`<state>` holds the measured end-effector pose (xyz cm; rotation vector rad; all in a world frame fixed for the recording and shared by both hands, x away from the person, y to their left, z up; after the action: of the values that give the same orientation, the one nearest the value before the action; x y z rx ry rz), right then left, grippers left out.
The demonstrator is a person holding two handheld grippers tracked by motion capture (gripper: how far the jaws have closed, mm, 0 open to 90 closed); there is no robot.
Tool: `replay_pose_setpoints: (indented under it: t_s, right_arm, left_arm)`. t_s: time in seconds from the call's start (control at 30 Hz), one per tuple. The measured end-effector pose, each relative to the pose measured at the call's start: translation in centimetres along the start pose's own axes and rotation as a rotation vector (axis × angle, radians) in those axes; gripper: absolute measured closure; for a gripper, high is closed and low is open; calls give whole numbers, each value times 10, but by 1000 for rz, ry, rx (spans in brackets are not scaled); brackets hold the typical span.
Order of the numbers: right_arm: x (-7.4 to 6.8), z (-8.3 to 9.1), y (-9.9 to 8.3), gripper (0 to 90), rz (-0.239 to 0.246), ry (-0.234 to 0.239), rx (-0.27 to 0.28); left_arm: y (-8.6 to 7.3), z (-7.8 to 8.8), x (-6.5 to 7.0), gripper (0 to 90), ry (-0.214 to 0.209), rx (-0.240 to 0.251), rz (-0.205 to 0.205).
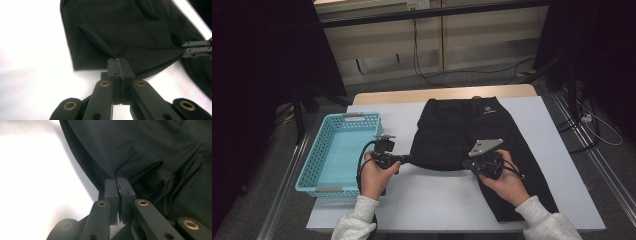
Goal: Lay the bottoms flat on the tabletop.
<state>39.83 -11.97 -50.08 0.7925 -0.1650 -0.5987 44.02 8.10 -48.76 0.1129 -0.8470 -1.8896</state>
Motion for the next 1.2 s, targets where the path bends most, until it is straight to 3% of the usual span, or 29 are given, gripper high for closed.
replay_pose_setpoints:
  t_s: [0.17, 0.43, 0.73, 1.2]
  right_arm:
    - [1, -10, -7, 864, 18, -10, -55]
    - [-2, -17, -14, 813, 7, 30, -93]
    - [-7, -8, 3, 679, 26, 47, 8]
    - [-20, -32, 22, 618, 78, 93, 54]
  left_arm:
    - [-5, -6, -1, 900, 12, -27, -8]
    - [-7, -7, 0, 900, 16, -35, -16]
    - [-7, -7, 1, 899, 11, -37, -14]
    - [-9, -6, 0, 899, 16, -45, -16]
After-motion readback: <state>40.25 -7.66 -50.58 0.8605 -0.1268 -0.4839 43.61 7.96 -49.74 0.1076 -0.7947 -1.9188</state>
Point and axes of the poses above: each handheld gripper's, and its own axes: z roughly backward along the jaws, y roughly out of its top, x roughly to its right, the point moved 10 cm from there along -z, roughly forward along the jaws, and after that the axes turned 10 degrees about y, right-handed, at the moved point
